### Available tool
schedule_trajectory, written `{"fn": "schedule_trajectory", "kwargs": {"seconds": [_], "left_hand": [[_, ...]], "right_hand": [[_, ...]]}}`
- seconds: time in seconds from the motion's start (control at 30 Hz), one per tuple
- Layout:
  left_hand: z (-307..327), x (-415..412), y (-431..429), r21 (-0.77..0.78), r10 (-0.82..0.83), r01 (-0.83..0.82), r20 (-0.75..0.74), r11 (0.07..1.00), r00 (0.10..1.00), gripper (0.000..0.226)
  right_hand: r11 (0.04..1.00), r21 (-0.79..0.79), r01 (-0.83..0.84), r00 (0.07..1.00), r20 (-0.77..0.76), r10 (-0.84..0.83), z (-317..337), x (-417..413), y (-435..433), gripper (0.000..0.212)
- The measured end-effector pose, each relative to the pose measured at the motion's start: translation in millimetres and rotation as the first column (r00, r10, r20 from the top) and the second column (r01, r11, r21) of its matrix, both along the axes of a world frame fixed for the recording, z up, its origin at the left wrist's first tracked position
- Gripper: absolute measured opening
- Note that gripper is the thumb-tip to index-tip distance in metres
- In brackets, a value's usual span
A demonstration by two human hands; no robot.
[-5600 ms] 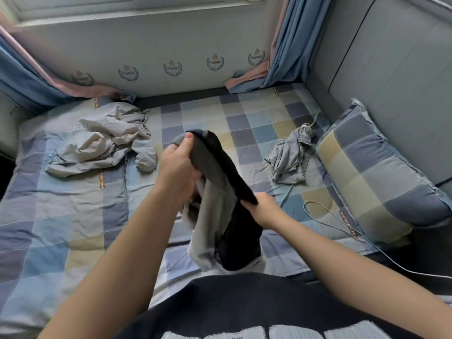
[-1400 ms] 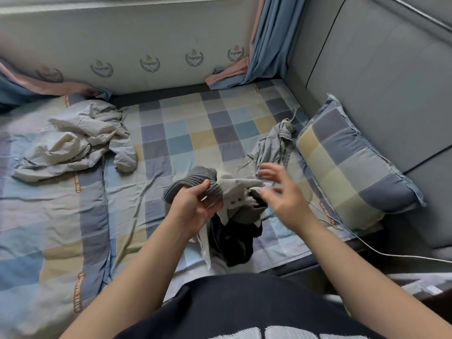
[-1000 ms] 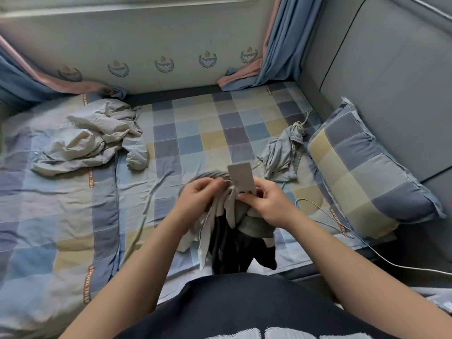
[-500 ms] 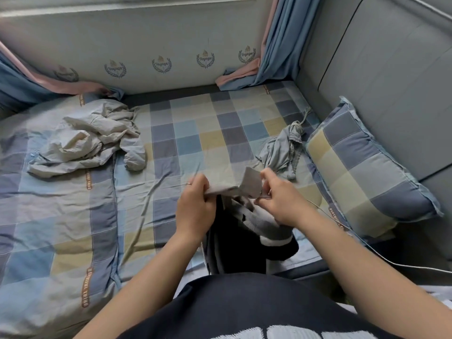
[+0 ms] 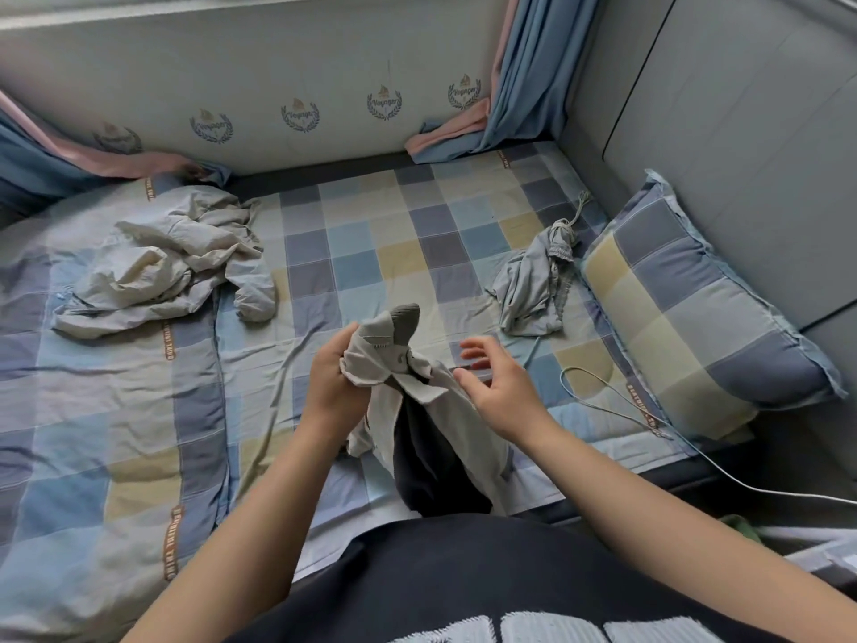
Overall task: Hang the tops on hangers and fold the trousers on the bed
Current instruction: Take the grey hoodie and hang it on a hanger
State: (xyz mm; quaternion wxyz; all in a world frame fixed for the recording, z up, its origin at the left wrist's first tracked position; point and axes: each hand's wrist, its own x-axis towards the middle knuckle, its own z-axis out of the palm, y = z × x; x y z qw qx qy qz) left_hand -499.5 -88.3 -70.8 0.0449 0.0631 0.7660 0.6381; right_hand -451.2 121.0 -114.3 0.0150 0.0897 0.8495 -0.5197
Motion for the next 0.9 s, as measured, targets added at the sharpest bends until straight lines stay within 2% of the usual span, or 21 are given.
{"fn": "schedule_trajectory", "kwargs": {"seconds": [0.07, 0.1, 0.23, 0.27, 0.37, 0.43, 0.5, 0.63, 0.67, 0.7, 0.77, 0.8, 0.83, 0.87, 0.9], "left_hand": [[4.6, -1.3, -4.4, 0.043, -0.049, 0.047, 0.041, 0.998, 0.998, 0.041], [7.0, -1.0, -5.2, 0.049, -0.067, 0.064, 0.06, 0.997, 0.996, 0.041], [10.8, 1.3, -9.2, 0.12, -0.09, 0.073, 0.14, 0.99, 0.986, 0.032], [11.2, 2.2, -11.7, 0.121, -0.104, 0.086, 0.15, 0.989, 0.983, 0.032], [15.0, 3.1, -18.9, 0.097, -0.152, 0.138, 0.155, 0.986, 0.976, 0.037], [15.2, 2.5, -22.3, 0.074, -0.163, 0.154, 0.144, 0.985, 0.976, 0.04], [13.0, 2.4, -23.3, 0.045, -0.169, 0.165, 0.124, 0.985, 0.978, 0.04], [6.0, 0.6, -33.9, -0.031, -0.137, 0.141, 0.1, 0.99, 0.985, 0.034], [2.5, -1.5, -40.7, -0.117, -0.105, 0.114, 0.081, 0.987, 0.991, 0.027], [-0.8, -4.9, -48.8, -0.266, -0.077, 0.09, 0.056, 0.96, 0.995, 0.018], [-4.5, -12.1, -65.4, -0.619, -0.095, 0.132, 0.092, 0.774, 0.991, 0.006], [-2.2, -14.1, -71.4, -0.706, -0.113, 0.203, 0.173, 0.679, 0.978, 0.006], [1.3, -14.7, -74.7, -0.721, -0.129, 0.284, 0.263, 0.632, 0.956, 0.022], [7.7, -14.2, -73.8, -0.674, -0.147, 0.335, 0.321, 0.659, 0.936, 0.042], [15.8, -13.2, -68.2, -0.592, -0.171, 0.342, 0.327, 0.73, 0.93, 0.061]], "right_hand": [[0.998, 0.028, -0.056, 0.998, 0.04, 0.055, 1.6, -10.8, -6.1, 0.052], [0.995, 0.044, -0.094, 0.994, 0.056, 0.091, 3.0, -16.6, -10.8, 0.06], [0.962, 0.089, -0.259, 0.962, 0.112, 0.249, 8.8, -34.5, -27.2, 0.068], [0.958, 0.034, -0.286, 0.954, 0.102, 0.281, 11.4, -37.3, -29.1, 0.066], [0.891, -0.29, -0.349, 0.929, 0.02, 0.37, 23.0, -43.7, -29.1, 0.055], [0.83, -0.387, -0.402, 0.894, 0.027, 0.446, 30.4, -49.3, -29.4, 0.048], [0.841, -0.338, -0.422, 0.888, 0.034, 0.459, 33.9, -54.5, -29.1, 0.038], [0.909, -0.223, -0.352, 0.934, -0.024, 0.356, 41.1, -56.1, -22.9, 0.02], [0.926, -0.198, -0.323, 0.946, -0.05, 0.32, 44.0, -55.6, -20.0, 0.019], [0.943, -0.161, -0.292, 0.956, -0.08, 0.282, 47.7, -55.1, -16.6, 0.021], [0.967, -0.06, -0.247, 0.963, -0.124, 0.239, 56.3, -55.2, -8.6, 0.017], [0.969, -0.003, -0.246, 0.961, -0.133, 0.244, 61.1, -55.4, -5.2, 0.014], [0.964, 0.056, -0.261, 0.955, -0.133, 0.266, 66.5, -55.4, -2.6, 0.012], [0.951, 0.111, -0.287, 0.945, -0.126, 0.3, 72.0, -55.1, -2.1, 0.01], [0.935, 0.16, -0.317, 0.934, -0.115, 0.337, 77.0, -54.8, -4.0, 0.009]]}}
